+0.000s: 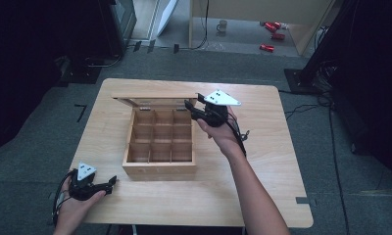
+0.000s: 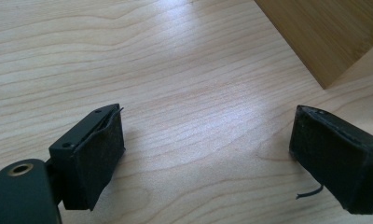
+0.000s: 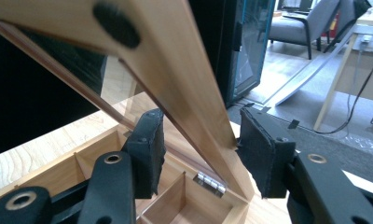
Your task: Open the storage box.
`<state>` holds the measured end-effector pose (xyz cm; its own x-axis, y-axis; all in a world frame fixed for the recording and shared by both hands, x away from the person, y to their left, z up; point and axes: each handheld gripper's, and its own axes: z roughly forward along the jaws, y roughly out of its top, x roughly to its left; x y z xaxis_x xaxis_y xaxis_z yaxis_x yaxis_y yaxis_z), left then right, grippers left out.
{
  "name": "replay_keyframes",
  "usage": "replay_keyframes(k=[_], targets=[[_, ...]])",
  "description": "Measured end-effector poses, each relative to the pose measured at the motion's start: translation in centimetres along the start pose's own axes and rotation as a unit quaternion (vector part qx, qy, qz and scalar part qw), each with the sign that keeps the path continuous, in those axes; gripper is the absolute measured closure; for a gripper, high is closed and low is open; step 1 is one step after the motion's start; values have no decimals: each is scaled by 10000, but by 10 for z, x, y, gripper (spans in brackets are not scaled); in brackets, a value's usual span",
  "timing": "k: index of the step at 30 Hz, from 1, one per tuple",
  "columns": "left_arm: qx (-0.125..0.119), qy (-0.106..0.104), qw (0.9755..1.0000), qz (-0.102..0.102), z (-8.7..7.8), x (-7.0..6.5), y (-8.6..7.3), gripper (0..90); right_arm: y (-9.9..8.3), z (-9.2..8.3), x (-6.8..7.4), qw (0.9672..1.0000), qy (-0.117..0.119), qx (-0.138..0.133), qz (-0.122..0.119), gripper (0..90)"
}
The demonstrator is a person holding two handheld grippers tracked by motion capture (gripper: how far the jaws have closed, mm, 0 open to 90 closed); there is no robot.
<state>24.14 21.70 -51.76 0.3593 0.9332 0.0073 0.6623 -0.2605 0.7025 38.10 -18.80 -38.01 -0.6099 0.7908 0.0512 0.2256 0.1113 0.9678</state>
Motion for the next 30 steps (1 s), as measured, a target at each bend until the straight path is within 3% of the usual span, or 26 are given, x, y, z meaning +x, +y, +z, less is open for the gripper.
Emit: replay_keyframes(k=[4, 6, 12, 17, 22, 30], targets=[[-3, -11, 10000, -6, 0, 0, 0, 102, 3, 11, -5, 9997, 36, 66, -212, 518], [-9, -24, 10000, -16, 0, 1, 0, 102, 4, 17, -9, 9997, 92, 96, -200, 516], [-22, -41, 10000, -27, 0, 1, 0, 101, 3, 29, -20, 9999, 145, -1, 61, 515], [-17, -43, 10000, -21, 0, 1, 0, 99, -2, 39, -34, 9986, 465, 0, 266, 513], [-11, -58, 10000, -21, 0, 1, 0, 99, -6, 50, -37, 9988, 417, 116, 244, 504], [-12, -65, 10000, -23, 0, 1, 0, 99, -18, 65, -47, 9967, 450, 194, 646, 491]])
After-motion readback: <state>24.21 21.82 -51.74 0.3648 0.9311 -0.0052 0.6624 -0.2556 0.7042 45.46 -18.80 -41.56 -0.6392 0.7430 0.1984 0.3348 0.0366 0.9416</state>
